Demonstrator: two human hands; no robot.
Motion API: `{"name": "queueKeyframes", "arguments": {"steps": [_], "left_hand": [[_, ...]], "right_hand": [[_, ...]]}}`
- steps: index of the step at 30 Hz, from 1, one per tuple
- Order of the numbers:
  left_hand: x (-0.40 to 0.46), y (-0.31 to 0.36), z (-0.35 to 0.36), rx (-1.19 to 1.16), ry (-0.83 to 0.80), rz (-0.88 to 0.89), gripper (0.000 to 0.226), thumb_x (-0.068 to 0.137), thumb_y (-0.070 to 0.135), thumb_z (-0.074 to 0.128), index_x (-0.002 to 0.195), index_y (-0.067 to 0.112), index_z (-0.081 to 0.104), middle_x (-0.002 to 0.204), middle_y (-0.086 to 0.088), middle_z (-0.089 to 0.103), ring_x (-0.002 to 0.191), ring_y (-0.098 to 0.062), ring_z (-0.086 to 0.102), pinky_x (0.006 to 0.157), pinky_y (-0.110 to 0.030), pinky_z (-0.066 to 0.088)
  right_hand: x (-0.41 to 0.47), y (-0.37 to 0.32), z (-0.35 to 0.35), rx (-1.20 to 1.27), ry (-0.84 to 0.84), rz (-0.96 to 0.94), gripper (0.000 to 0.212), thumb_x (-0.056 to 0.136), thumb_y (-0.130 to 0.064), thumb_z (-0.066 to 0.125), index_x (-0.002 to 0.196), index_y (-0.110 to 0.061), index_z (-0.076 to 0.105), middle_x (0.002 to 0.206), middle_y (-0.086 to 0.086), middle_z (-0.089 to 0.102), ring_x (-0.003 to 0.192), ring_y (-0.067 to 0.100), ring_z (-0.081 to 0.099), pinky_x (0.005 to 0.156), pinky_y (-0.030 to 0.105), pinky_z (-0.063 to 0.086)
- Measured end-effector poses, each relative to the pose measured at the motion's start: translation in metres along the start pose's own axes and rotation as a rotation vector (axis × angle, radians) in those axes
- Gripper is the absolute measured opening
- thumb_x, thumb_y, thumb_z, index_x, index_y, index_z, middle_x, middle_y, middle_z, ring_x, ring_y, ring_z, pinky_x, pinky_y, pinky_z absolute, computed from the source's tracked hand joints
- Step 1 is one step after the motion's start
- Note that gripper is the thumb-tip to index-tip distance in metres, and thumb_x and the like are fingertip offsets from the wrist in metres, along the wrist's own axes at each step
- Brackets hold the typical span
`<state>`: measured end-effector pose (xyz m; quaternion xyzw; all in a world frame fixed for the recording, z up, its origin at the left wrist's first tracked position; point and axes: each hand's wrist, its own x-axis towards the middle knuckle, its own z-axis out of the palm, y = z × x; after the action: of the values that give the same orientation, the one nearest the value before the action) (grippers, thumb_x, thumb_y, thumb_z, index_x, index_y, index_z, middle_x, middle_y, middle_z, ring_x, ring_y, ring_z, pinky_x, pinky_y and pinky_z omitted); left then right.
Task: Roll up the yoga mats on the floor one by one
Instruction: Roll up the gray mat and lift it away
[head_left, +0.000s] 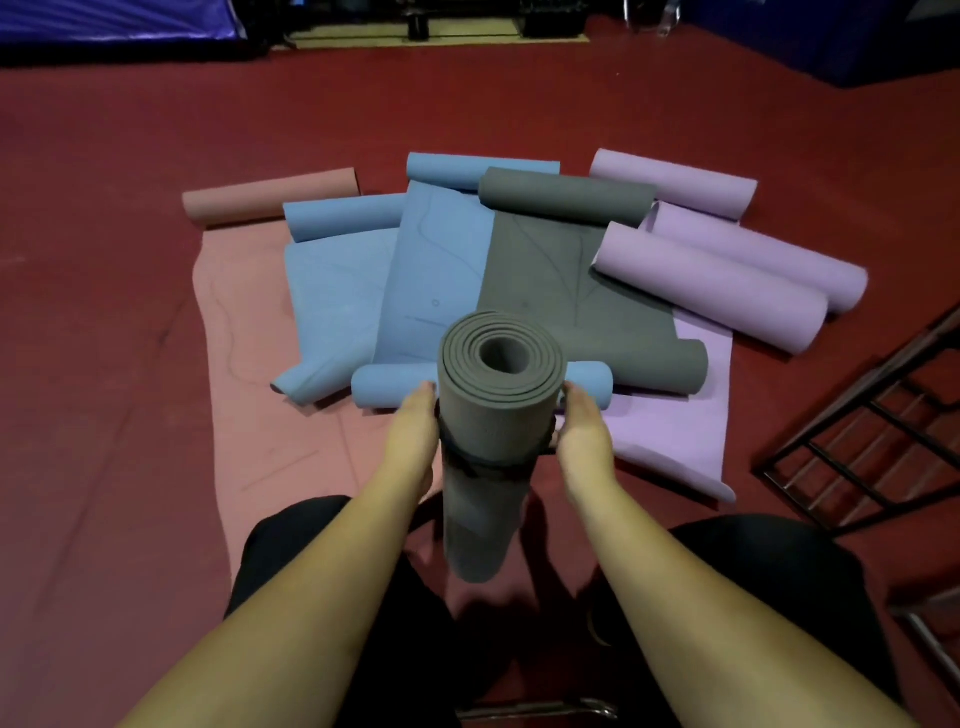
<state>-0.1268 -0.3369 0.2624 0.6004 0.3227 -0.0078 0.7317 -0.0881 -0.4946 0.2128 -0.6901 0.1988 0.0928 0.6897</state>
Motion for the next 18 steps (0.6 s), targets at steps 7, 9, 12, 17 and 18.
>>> {"name": "queueKeyframes", "arguments": {"steps": [7,9,12,17,18], "left_hand": [[0.021,0.012,0.028,-0.224,-0.038,0.092,0.058,0.101,0.059,0.033,0.105,0.016,0.071,0.104,-0.002,0.076,0.105,-0.017,0.068,0.105,-0.038,0.047],[0.031,0.007,0.030,-0.202,-0.020,0.035,0.056,0.101,0.059,0.035,0.106,0.018,0.071,0.103,0.001,0.076,0.103,-0.013,0.068,0.103,-0.034,0.048],[0.051,-0.014,0.033,-0.151,-0.104,-0.088,0.049,0.097,0.059,0.047,0.114,0.019,0.070,0.109,0.004,0.074,0.104,-0.010,0.066,0.088,-0.029,0.051],[0.083,-0.033,0.028,0.280,-0.009,-0.182,0.046,0.102,0.045,0.043,0.132,0.014,0.059,0.132,0.002,0.060,0.110,-0.018,0.052,0.088,-0.034,0.037],[0.093,-0.034,0.026,0.287,-0.015,-0.128,0.046,0.103,0.045,0.040,0.135,0.017,0.058,0.137,0.003,0.058,0.117,-0.017,0.052,0.092,-0.034,0.038]], "right_hand": [[0.025,-0.024,0.022,0.484,-0.001,0.199,0.039,0.086,-0.056,0.064,0.092,-0.018,0.065,0.096,-0.004,0.075,0.087,0.013,0.065,0.087,0.029,0.047],[0.043,0.003,0.022,0.455,0.007,0.252,0.071,0.060,-0.070,0.075,0.108,-0.019,0.064,0.111,-0.003,0.071,0.095,0.015,0.066,0.089,0.031,0.049],[0.109,0.096,0.017,0.192,-0.044,0.238,0.078,0.063,-0.079,0.066,0.119,-0.024,0.064,0.114,-0.007,0.071,0.103,0.017,0.068,0.098,0.044,0.051],[0.115,0.088,0.001,0.022,-0.095,0.230,0.051,0.077,-0.065,0.054,0.105,-0.025,0.071,0.095,-0.010,0.075,0.094,0.014,0.066,0.091,0.038,0.052],[0.104,0.063,0.001,0.033,-0.073,0.174,0.042,0.084,-0.059,0.052,0.093,-0.024,0.072,0.088,-0.012,0.074,0.084,0.009,0.065,0.081,0.031,0.052]]}}
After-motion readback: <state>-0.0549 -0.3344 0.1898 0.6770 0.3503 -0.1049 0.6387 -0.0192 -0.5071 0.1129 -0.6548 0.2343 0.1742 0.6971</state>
